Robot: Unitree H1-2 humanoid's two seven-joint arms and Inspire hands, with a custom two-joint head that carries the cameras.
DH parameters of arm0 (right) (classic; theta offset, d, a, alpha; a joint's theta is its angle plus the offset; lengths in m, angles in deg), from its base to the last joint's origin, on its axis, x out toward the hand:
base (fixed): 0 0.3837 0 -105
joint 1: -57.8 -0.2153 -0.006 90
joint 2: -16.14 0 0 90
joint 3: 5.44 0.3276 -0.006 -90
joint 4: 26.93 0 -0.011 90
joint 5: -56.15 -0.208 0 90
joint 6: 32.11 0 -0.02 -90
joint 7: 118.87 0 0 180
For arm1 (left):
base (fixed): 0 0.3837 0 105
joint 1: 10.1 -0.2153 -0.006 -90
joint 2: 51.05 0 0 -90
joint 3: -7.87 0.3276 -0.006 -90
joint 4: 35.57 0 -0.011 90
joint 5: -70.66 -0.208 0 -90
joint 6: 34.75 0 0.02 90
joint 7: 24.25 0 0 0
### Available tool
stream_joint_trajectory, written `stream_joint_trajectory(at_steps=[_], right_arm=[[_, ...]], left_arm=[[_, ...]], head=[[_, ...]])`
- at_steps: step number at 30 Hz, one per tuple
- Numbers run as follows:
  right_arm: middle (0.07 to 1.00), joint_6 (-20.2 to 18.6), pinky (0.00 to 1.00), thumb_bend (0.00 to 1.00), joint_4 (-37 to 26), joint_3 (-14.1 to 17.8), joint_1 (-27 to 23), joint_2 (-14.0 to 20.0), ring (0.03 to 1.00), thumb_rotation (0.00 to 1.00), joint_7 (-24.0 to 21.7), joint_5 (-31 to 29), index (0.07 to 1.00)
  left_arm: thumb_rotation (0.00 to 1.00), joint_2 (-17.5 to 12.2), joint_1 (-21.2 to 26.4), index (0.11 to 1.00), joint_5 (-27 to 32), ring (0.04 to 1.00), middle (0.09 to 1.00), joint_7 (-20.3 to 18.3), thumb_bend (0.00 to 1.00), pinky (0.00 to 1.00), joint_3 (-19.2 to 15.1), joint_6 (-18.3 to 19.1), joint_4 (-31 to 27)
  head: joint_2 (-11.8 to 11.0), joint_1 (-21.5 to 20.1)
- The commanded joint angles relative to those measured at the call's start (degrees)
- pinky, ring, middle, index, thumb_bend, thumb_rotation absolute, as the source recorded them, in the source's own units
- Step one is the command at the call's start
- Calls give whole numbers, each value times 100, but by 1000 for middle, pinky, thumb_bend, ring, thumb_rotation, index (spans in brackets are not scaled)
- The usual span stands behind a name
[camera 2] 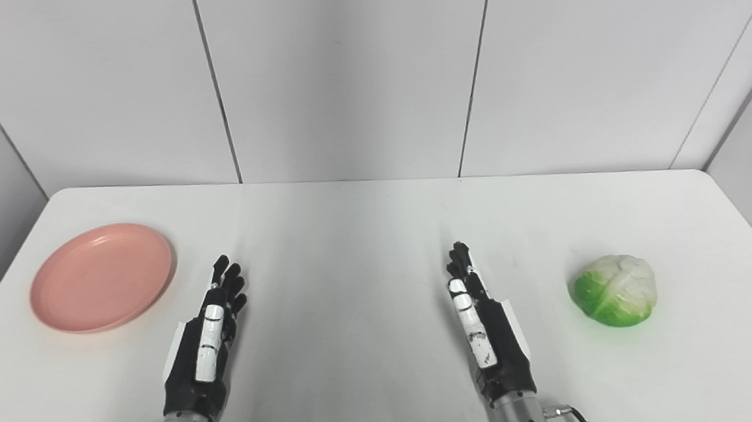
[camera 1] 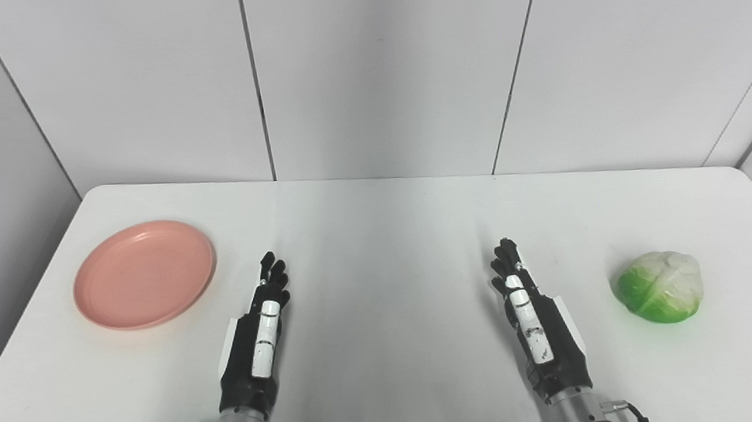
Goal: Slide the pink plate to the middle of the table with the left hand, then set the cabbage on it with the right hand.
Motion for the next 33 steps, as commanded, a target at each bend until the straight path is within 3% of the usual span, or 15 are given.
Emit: stream_joint_trajectory(at_steps=[1,16,20,23,24,27,33], right_arm=[[1000,191,1000,604,-85,24,-125,-18,987,943,32,-7,1000],[1000,190,1000,615,-79,40,-128,-18,988,932,15,-55,1000],[1000,317,1000,604,84,102,-112,62,985,937,-56,-163,1000],[1000,459,1000,623,326,168,-161,140,995,941,-165,-317,1000],[1000,552,1000,642,502,193,-204,183,998,945,-222,-381,1000],[1000,779,1000,652,790,270,-237,343,998,981,-284,-377,1000],[1000,634,1000,622,775,351,-194,499,1000,988,-407,-588,1000]], left_arm=[[1000,-3,159,1000,12,1000,1000,-52,573,1000,15,-187,-98],[1000,-9,151,1000,22,1000,1000,-71,609,1000,35,-140,-88],[988,98,173,1000,38,1000,1000,-21,598,1000,44,-327,152],[994,177,289,1000,-34,1000,1000,73,616,1000,42,-377,293],[992,220,393,1000,77,1000,1000,81,614,1000,-16,-520,353],[997,262,666,1000,271,1000,1000,101,643,1000,-173,-699,505],[1000,196,1093,1000,574,1000,1000,193,711,1000,-602,-563,513]], head=[[6,8],[-41,109],[-384,712],[-494,1025],[-613,1285],[-761,1542],[-1084,2118]])
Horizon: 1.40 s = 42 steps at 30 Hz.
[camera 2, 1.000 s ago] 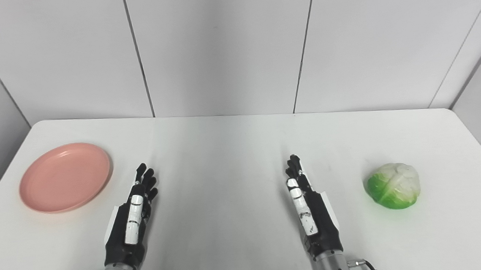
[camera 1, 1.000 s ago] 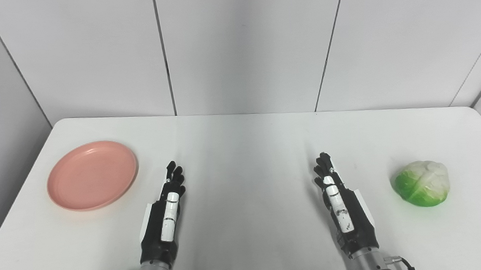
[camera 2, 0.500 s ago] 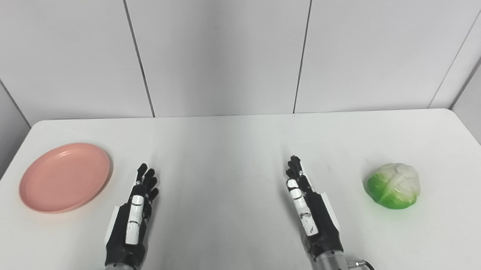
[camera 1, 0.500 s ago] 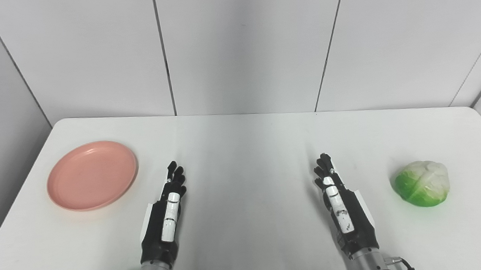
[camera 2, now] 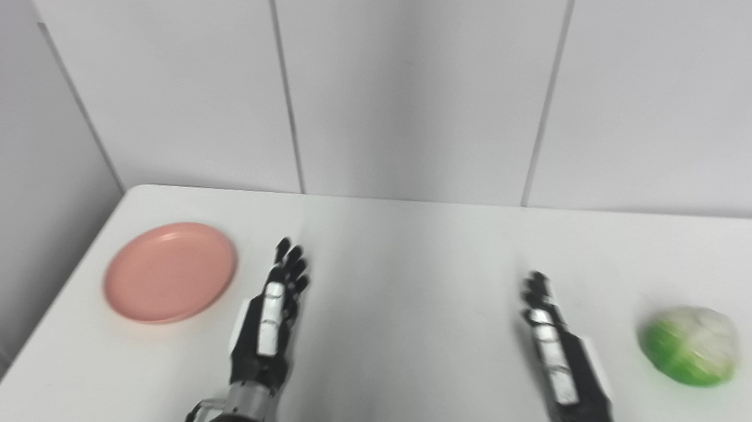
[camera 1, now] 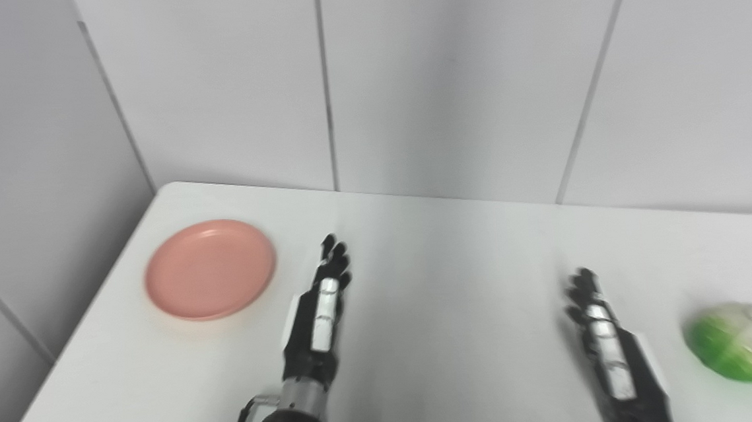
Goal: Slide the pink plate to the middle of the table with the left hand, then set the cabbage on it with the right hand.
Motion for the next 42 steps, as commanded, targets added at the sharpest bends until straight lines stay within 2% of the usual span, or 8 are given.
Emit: stream_joint_trajectory(at_steps=[1,8,13,18,21,29,36,42], right_arm=[[1000,156,1000,623,41,26,73,51,1000,989,-119,-99,1000],[1000,636,1000,592,361,75,26,98,1000,988,-102,26,1000],[1000,841,982,683,542,101,-13,112,993,955,-134,-3,1000],[997,856,963,698,464,94,13,113,984,968,-53,140,1000],[994,783,957,708,407,96,21,112,978,953,-102,58,1000],[982,725,962,779,394,125,27,113,970,894,-149,-102,995],[978,741,951,766,340,82,55,145,960,892,-251,-210,996],[978,748,951,740,319,85,84,128,965,880,-313,-318,995]], left_arm=[[1000,-43,240,1000,105,1000,1000,80,713,1000,-127,-209,-128],[1000,-325,650,956,311,959,955,374,733,985,-792,-215,-336],[1000,-699,832,881,333,883,879,601,749,892,-1227,-95,-520],[1000,-1085,1007,811,341,815,811,883,744,820,-1675,-88,-346],[1000,-1325,1090,786,171,782,785,1139,734,774,-1922,-366,2],[1000,-1934,1075,735,467,751,743,1029,736,758,-2190,-364,521],[1000,-2142,1118,721,395,739,728,1303,761,757,-2296,-285,853],[1000,-2337,1167,760,466,787,770,1095,787,833,-2153,-154,1411]], head=[[-46,104],[-150,211],[-164,216],[-170,239],[-140,257],[-161,256],[-153,266],[-124,297]])
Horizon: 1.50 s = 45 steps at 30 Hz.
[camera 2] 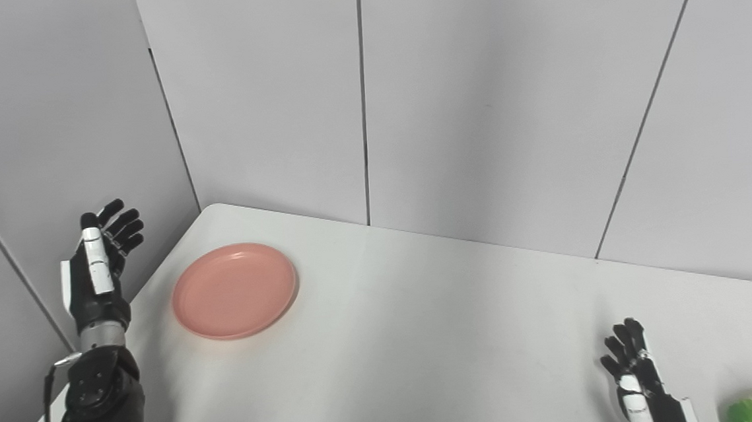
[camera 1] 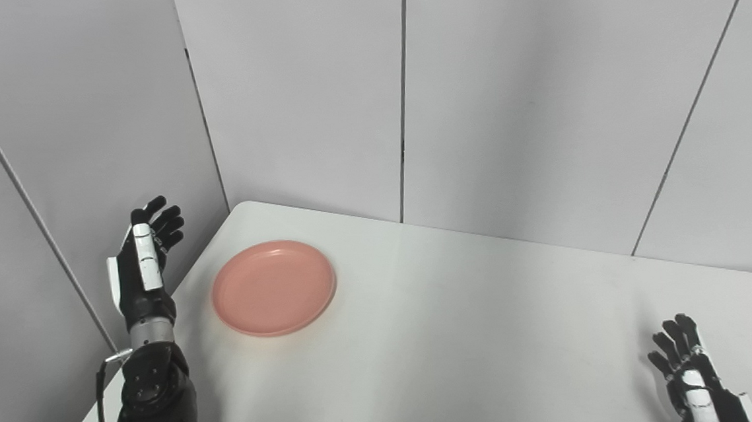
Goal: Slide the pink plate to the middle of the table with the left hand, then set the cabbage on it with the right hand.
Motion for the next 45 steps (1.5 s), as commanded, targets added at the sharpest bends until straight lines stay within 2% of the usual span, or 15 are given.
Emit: stream_joint_trajectory(at_steps=[1,3,5,10,15,23,30,35,41,45], right_arm=[[976,94,950,743,50,6,193,-31,962,875,-85,-113,994],[978,57,956,766,36,7,189,-33,963,861,-82,-146,992],[981,57,962,773,38,3,185,-29,968,863,-76,-144,998],[976,214,959,774,158,-10,161,-20,964,866,-86,-94,990],[976,209,957,793,212,-4,145,-22,962,869,-98,-122,997],[974,171,945,801,169,-4,151,-35,957,880,-28,-11,993],[977,193,956,804,206,9,128,-23,962,883,-55,-55,991],[970,156,953,812,175,6,127,-38,960,869,-20,-19,983],[956,71,922,823,115,16,134,-61,939,859,33,-2,969],[955,184,919,814,222,13,102,-52,935,855,-59,-99,972]], left_arm=[[1000,-284,258,760,-42,785,770,-183,787,827,79,-95,170],[1000,-317,278,766,-26,785,772,-316,789,830,167,-216,403],[1000,-299,299,771,12,779,773,-399,787,791,223,-281,541],[1000,-92,320,795,352,803,796,-677,797,804,307,-132,617],[1000,17,362,834,425,845,834,-964,811,868,482,-301,905],[1000,129,407,894,569,914,892,-1160,815,939,537,-174,1050],[1000,200,365,913,838,923,912,-1407,828,950,572,119,922],[1000,313,338,904,1022,900,901,-1538,820,906,613,336,766],[1000,524,305,900,985,892,895,-1613,819,893,792,368,615],[1000,708,257,898,919,896,897,-1708,816,907,999,377,499]], head=[[-10,1],[-7,0],[-55,2],[-116,8],[-184,56],[-192,102],[-182,71],[-136,33],[-102,0],[-83,-54]])
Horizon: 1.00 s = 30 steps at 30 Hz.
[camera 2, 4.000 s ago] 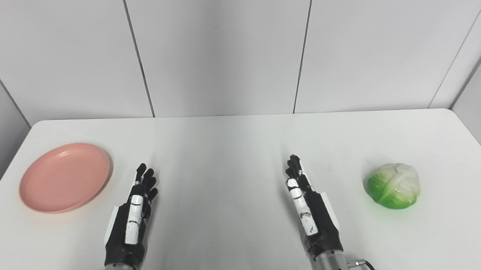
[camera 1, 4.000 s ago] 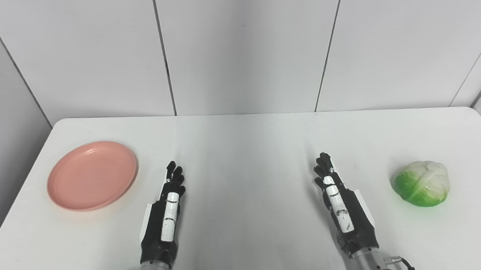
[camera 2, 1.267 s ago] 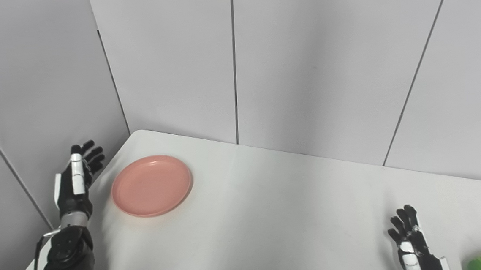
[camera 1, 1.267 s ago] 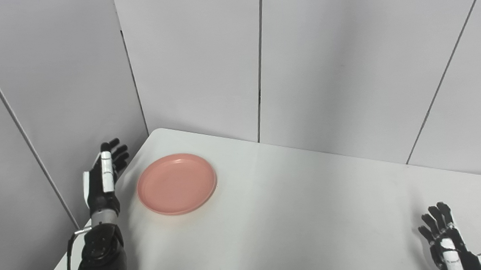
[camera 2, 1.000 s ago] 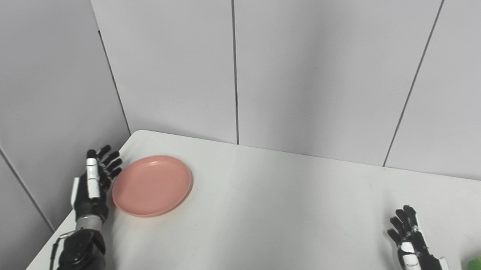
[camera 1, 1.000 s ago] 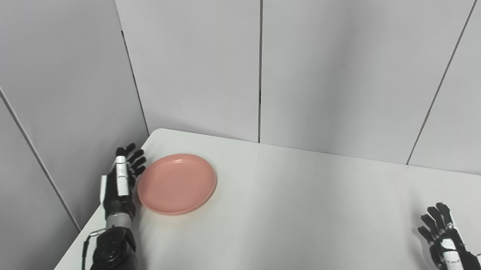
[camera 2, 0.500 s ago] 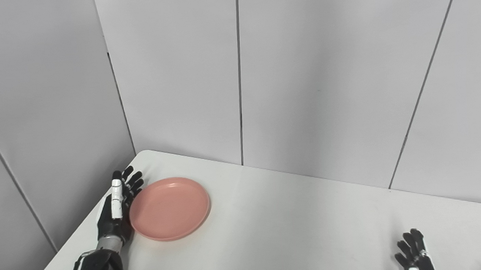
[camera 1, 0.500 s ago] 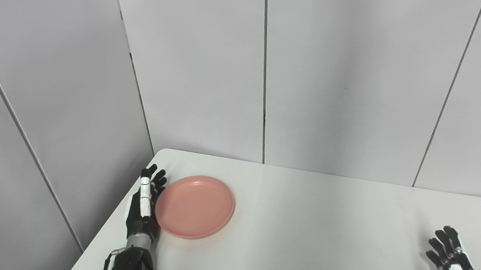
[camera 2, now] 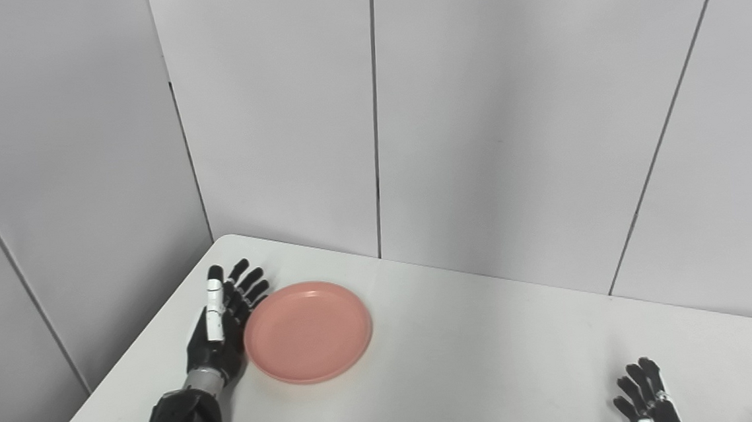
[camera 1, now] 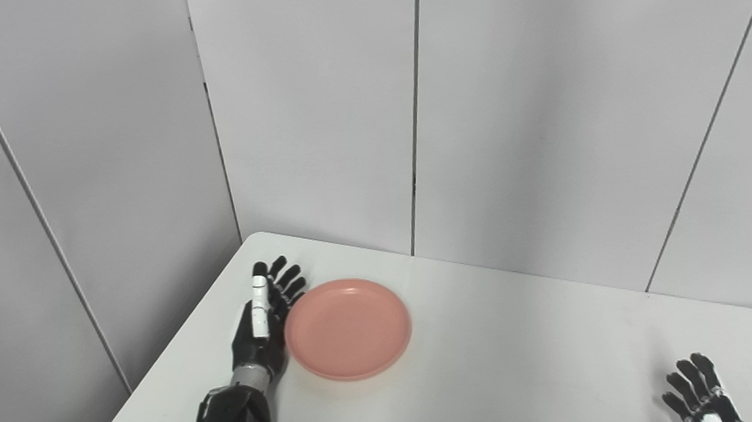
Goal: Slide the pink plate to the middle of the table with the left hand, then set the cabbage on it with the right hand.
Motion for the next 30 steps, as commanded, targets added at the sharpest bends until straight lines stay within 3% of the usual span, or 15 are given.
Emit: stream_joint_trajectory(at_steps=[1,7,13,17,21,27,30], right_arm=[[956,180,919,813,166,3,107,-43,935,855,-79,-84,973],[960,87,920,802,59,-18,133,-74,943,864,-42,-60,979],[989,19,989,795,18,-29,138,-89,979,856,-92,-182,1000],[995,132,1000,761,20,-78,129,-63,982,911,-30,30,1000],[995,-27,1000,741,-166,-67,143,-98,983,936,37,67,1000],[985,-160,1000,705,-455,-67,151,-132,978,922,164,212,1000],[963,-183,1000,703,-529,-68,129,-186,955,895,225,274,992]], left_arm=[[1000,100,41,897,-128,897,897,-99,816,909,148,-9,-104],[1000,354,-93,896,-472,913,897,-58,800,942,556,65,-391],[1000,624,-212,907,-798,923,904,98,790,961,835,327,-697],[1000,714,-300,921,-952,938,919,-103,791,988,1101,191,-698],[1000,754,-386,923,-1071,939,925,-213,790,991,1306,73,-650],[1000,795,-526,911,-1115,951,918,-272,770,1000,1454,252,-844],[1000,813,-556,928,-1139,950,928,-315,781,998,1518,361,-981]], head=[[5,-2],[93,-159],[200,-294],[294,-455],[383,-740],[953,-1529],[1111,-1767]])
